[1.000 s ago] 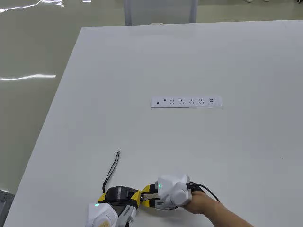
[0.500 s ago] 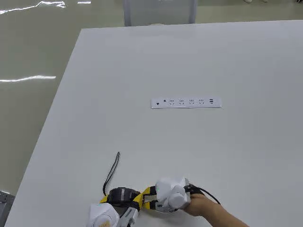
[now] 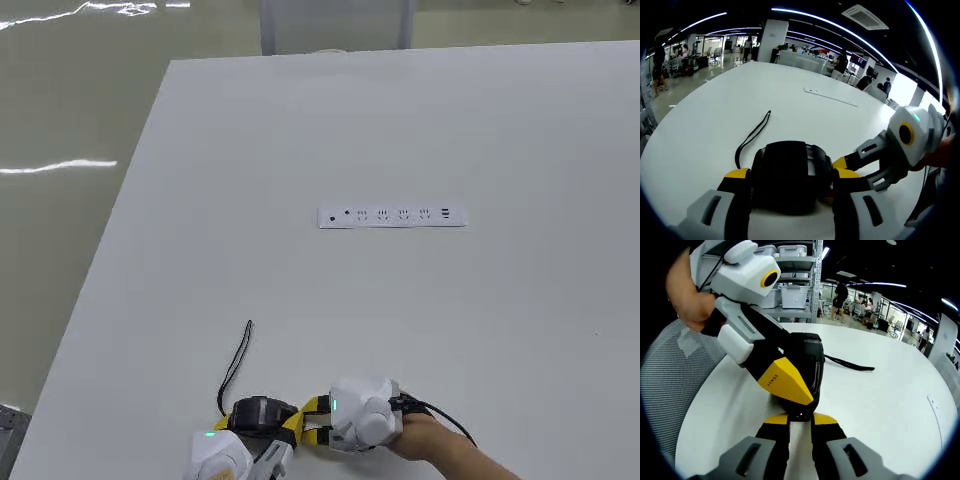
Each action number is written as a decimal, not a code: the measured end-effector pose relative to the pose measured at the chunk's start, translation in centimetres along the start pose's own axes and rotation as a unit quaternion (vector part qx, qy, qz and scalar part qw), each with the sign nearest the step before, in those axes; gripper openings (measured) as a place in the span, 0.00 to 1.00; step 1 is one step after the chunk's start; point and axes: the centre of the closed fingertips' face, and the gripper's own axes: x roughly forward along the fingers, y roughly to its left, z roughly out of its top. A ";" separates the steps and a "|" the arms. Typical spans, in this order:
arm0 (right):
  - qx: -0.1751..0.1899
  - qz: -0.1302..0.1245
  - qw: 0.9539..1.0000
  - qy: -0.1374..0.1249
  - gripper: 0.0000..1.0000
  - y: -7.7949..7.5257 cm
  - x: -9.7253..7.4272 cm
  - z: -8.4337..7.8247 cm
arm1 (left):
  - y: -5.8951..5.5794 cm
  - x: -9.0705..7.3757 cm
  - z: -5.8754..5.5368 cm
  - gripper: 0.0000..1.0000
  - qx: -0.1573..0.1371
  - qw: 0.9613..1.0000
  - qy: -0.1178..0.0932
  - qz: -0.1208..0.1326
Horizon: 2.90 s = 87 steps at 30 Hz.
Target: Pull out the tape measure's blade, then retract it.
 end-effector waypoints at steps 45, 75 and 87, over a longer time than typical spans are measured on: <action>0.051 -0.089 0.995 -0.002 0.39 1.5 -6.6 1.7 | -1.5 -3.0 0.2 0.71 0.197 0.972 0.033 -0.123; 0.177 -0.229 0.957 -0.021 0.66 3.1 -15.2 1.0 | -1.1 -7.2 2.4 0.79 0.217 0.961 0.036 -0.167; 0.210 -0.262 0.941 -0.036 0.78 4.0 -18.4 0.7 | -0.6 -9.1 3.2 0.85 0.238 0.954 0.023 -0.182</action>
